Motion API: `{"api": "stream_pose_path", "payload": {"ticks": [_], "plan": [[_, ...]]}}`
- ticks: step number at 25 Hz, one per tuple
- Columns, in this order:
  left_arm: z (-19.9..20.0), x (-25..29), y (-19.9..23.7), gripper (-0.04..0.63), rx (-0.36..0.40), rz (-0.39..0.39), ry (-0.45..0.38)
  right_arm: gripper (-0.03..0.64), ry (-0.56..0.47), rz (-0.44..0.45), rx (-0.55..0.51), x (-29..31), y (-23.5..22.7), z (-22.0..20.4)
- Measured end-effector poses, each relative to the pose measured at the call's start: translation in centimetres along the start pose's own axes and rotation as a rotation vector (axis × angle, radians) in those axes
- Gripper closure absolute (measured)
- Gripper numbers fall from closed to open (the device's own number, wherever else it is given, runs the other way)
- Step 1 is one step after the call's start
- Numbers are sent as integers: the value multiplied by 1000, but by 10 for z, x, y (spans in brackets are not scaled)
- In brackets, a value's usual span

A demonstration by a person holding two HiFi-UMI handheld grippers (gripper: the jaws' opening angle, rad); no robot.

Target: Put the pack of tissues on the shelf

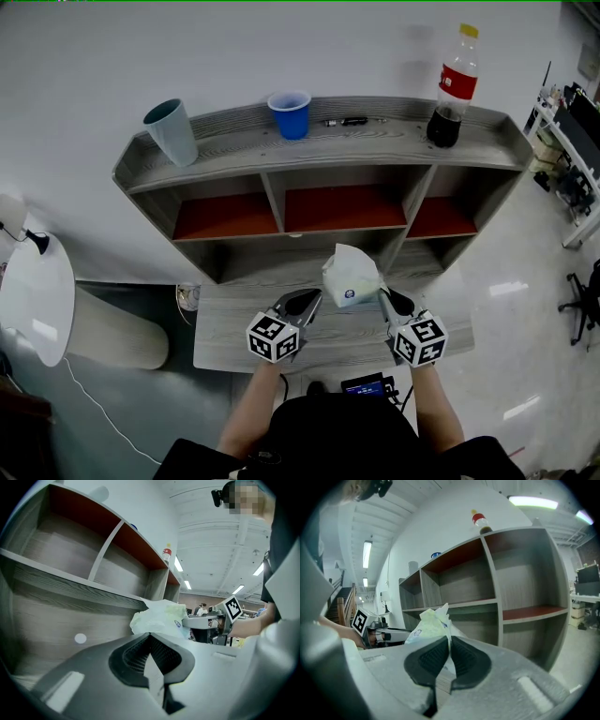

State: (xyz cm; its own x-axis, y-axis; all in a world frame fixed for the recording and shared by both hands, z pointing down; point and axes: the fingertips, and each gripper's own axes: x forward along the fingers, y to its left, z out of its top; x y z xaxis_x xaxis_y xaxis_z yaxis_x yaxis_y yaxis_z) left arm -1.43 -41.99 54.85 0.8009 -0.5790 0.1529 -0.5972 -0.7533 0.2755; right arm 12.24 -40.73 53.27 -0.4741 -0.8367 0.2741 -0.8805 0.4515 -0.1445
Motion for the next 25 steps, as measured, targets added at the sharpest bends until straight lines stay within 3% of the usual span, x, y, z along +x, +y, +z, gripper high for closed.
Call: {"api": "stream_pose_path", "payload": {"ticks": [16,25], "plan": [[17,-10,-26,595,-50,41,9,606,-27,45,-3,-19,23,18],[53,-15,-51,595,16,55,-11,606,-89,43,-20,-41,26,56]]}}
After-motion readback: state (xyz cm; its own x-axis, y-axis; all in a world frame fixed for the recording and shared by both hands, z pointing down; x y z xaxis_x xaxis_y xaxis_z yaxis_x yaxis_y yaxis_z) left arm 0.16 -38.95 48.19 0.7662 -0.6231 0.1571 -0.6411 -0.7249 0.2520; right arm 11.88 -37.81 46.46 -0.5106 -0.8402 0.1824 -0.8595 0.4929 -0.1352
